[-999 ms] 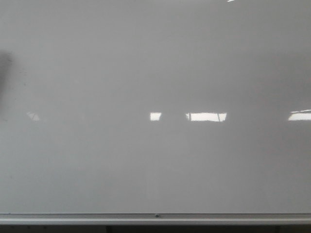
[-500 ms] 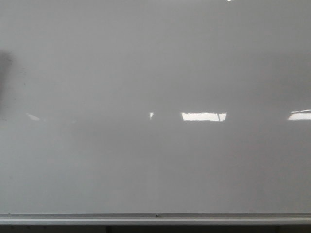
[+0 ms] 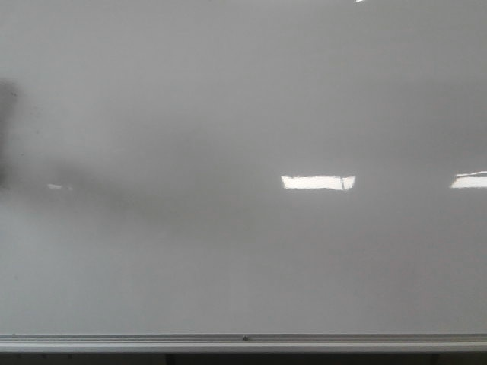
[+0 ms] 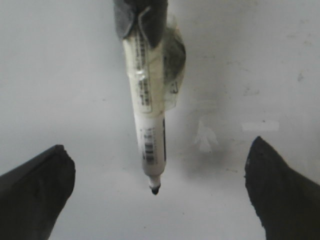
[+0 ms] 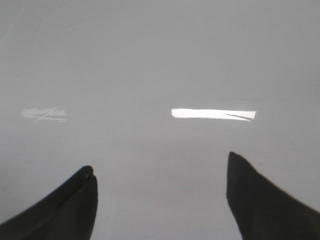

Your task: Write number 4 on whiteboard

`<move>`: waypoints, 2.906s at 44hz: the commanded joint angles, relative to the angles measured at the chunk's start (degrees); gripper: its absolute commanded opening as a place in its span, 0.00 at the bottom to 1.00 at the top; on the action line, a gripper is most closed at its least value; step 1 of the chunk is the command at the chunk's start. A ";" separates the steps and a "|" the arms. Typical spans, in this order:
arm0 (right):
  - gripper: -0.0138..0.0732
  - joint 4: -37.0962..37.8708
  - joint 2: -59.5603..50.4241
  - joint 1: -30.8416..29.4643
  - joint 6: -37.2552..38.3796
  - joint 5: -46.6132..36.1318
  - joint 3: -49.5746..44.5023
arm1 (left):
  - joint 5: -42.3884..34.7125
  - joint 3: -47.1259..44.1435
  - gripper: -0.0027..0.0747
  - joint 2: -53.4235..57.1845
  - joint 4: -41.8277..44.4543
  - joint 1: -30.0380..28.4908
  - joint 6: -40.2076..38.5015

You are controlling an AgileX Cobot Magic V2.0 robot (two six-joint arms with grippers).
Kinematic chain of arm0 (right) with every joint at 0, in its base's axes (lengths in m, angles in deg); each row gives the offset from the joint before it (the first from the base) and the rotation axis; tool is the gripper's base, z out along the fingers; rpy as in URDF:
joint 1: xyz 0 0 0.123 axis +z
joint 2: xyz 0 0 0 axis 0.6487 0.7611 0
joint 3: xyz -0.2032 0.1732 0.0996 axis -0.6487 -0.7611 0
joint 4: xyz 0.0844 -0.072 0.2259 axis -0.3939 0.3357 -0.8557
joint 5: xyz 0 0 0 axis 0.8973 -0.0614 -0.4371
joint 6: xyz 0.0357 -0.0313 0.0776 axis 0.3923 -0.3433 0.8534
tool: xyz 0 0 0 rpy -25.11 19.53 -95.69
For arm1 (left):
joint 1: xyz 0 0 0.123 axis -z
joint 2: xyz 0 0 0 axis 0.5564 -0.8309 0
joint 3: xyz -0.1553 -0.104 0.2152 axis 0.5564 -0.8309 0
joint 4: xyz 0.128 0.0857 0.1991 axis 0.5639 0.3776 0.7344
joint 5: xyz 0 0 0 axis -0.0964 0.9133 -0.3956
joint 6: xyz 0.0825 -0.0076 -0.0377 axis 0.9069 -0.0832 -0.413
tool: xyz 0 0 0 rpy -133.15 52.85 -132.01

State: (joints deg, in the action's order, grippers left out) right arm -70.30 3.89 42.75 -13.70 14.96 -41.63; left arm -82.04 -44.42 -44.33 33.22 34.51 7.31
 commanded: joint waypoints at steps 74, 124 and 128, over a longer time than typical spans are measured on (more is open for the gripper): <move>0.80 -0.06 0.99 -0.04 -0.13 -0.36 2.10 | 57.82 21.00 0.01 2.23 -22.54 30.84 61.12; 0.80 -39.51 51.46 31.18 -58.07 22.23 26.86 | 55.08 21.34 0.01 2.23 -22.00 34.40 62.61; 0.80 -39.51 55.21 32.57 -59.29 22.23 28.65 | 54.64 21.34 0.01 2.23 -22.12 34.40 62.61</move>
State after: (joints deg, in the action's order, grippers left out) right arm -106.87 57.64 74.38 -70.90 38.61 -16.08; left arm -26.14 -24.77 -44.19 12.87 68.42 69.85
